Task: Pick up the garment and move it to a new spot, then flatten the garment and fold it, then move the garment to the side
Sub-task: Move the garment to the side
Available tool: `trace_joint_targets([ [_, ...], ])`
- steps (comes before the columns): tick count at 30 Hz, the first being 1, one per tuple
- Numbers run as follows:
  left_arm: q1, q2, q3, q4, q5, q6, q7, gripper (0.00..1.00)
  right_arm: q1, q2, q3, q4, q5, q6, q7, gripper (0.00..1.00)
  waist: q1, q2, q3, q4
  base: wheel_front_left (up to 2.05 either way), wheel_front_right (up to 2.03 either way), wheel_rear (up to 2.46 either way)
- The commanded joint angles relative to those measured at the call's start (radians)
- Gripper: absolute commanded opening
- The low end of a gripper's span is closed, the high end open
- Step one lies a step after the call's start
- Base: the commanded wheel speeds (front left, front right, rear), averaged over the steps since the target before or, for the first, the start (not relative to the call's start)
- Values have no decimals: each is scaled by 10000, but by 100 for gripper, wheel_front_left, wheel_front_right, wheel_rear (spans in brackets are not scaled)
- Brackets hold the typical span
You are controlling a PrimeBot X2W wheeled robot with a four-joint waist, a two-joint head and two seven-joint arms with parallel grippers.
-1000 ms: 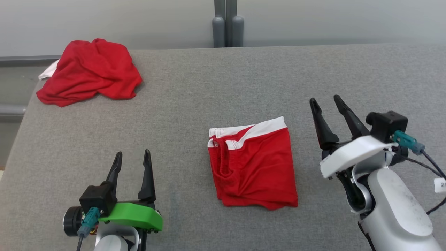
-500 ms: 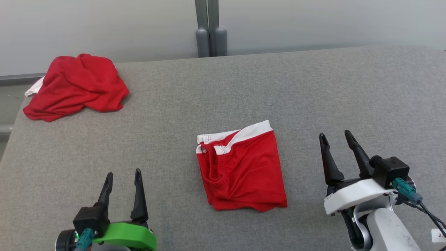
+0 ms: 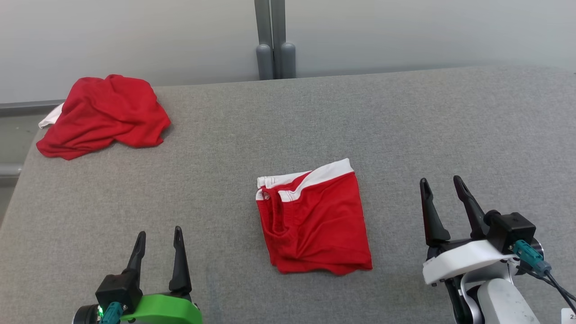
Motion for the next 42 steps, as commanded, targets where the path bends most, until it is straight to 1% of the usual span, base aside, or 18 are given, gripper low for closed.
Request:
trace_joint_targets([
  [1,135,-20,53,19,146,-66,-2,100,90,5,-6,35,-27,3,-47,100,0,0,11,10,0,0,0],
  [5,103,-51,75,33,194,-82,-2,100,87,4,-40,312,51,3,-46,100,0,0,34,40,0,0,0],
  [8,57,-68,51,60,208,-112,-2,100,-9,4,-86,710,-106,3,-36,100,0,0,68,123,0,0,0],
  [11,-38,-88,50,88,194,-134,-2,100,-280,5,-135,1078,-63,3,365,100,0,0,154,273,0,0,0],
  [20,-337,-166,-103,142,112,-154,-2,100,-1498,-219,240,1842,848,3,2644,100,0,0,724,1084,0,0,0],
  [26,-517,-208,-228,208,11,-133,-2,100,-2148,-573,715,2644,1440,3,4018,100,0,0,1104,1689,0,0,0],
  [29,-542,-219,-275,222,-19,-108,-2,100,-2245,-739,832,2915,1606,3,4363,100,0,0,1194,1920,0,0,0],
  [32,-515,-224,-277,190,-73,-73,-2,100,-2249,-772,911,3025,1921,3,4507,100,0,0,1238,2020,0,0,0],
  [33,-509,-225,-279,169,-89,-59,-2,100,-2241,-797,945,3060,1971,3,4547,64,0,0,1249,2027,0,0,0],
  [34,-490,-227,-285,148,-105,-45,-2,100,-2252,-830,991,3078,2014,3,4566,37,0,0,1262,2023,0,0,0],
  [35,-471,-227,-289,136,-112,-17,-2,100,-2275,-848,1034,3103,2041,3,4553,30,0,0,1276,2008,0,0,0],
  [37,-465,-227,-310,125,-102,5,-2,100,-2333,-825,1131,3157,2153,3,4502,0,0,0,1318,1930,0,0,0],
  [42,-657,-222,-296,90,73,-105,-2,100,-2684,-980,1289,3188,2149,2,4098,0,0,0,1514,1544,0,0,0],
])
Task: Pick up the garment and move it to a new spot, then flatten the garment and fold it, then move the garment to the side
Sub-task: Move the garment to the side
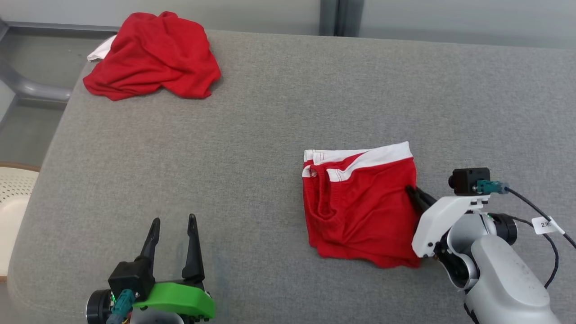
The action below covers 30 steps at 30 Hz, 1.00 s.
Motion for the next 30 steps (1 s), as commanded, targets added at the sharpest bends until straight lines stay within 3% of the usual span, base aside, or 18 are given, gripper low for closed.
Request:
trace_joint_targets([
  [1,-252,11,60,-40,144,-60,-2,100,-217,-124,-26,15,-61,0,-204,0,0,0,166,-289,0,0,0],
  [8,-515,33,154,-108,596,-263,-2,100,-750,-436,-265,141,-377,-2,-1280,0,0,0,582,-1578,0,0,0],
  [17,-1052,459,121,-197,1135,-464,-2,100,-1360,-438,-745,611,-634,-2,-2345,0,0,0,1299,-4150,0,0,0],
  [21,-1388,650,-17,-203,1349,-539,62,100,-1586,-290,-894,958,-602,-3,-2716,0,0,0,1604,-4987,0,0,0],
  [25,-1617,812,-166,-310,1484,-595,251,100,-1823,-137,-847,1329,-539,-2,-3024,0,0,0,1810,-5505,0,0,0],
  [30,-1759,945,-246,-455,1528,-614,395,100,-2193,-116,-531,1787,-569,-2,-3308,0,0,0,1974,-5676,0,0,0],
])
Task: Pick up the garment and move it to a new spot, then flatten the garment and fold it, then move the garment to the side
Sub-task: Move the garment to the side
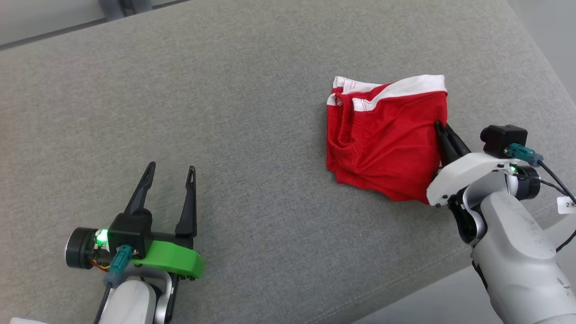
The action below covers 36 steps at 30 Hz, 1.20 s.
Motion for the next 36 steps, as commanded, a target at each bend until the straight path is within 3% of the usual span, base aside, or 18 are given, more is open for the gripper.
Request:
trace_joint_targets([
  [1,-199,119,5,-66,30,-27,33,100,-294,-12,105,125,-47,-5,-117,0,0,0,572,-554,0,0,0],
  [12,-553,401,126,-807,118,219,235,100,-2665,-591,385,1507,-412,-5,-640,0,0,0,1292,286,0,0,0],
  [24,-1023,689,340,-1862,201,484,464,100,-5373,-2135,-776,3652,-1562,-5,-902,0,0,0,2419,1476,0,0,0],
  [36,-938,864,320,-2599,219,631,588,100,-6065,-3547,-2457,4485,-2626,-7,-970,0,0,0,3095,1927,0,0,0],
])
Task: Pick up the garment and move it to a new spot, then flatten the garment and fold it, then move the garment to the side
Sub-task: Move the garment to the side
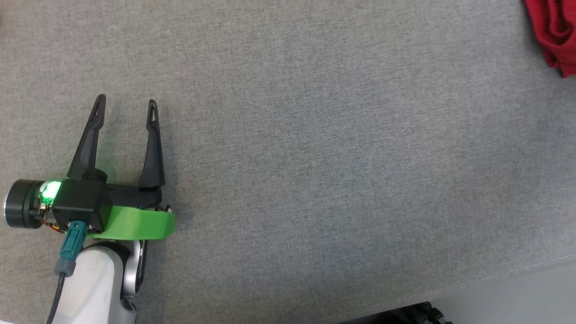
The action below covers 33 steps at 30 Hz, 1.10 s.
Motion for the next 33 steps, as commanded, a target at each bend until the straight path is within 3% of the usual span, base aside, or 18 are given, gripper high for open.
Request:
trace_joint_targets([
  [1,-34,57,-30,-43,41,62,33,100,-89,-85,-115,25,-160,-9,-44,0,0,-1,172,145,0,0,0],
  [3,-24,73,-72,-69,58,61,61,100,-26,-146,-291,-120,-493,-11,-47,0,0,-1,223,142,0,0,0],
  [5,-21,110,-117,-79,81,47,102,100,141,-76,-584,-399,-809,-11,-47,72,0,-1,250,107,0,0,0],
  [6,-34,110,-156,-88,98,44,132,100,258,-2,-856,-677,-998,-11,-48,100,0,-1,254,83,0,0,0],
  [12,-64,77,-308,-15,77,38,160,100,861,748,-1853,-1742,-1620,-11,-44,100,0,-1,36,-44,0,0,0],
  [17,2,38,-240,143,-118,109,7,100,1325,1338,-1845,-2507,-1778,-9,-43,100,0,-1,-408,-99,0,0,0],
  [23,155,-166,-36,639,-483,189,-378,100,1896,1840,-976,-3489,-1330,-9,-42,100,0,-1,-1404,14,0,0,0],
  [33,701,-591,435,1624,-1300,138,-892,100,3413,2498,1518,-5048,-179,-11,-43,100,0,-1,-3296,406,0,0,0],
])
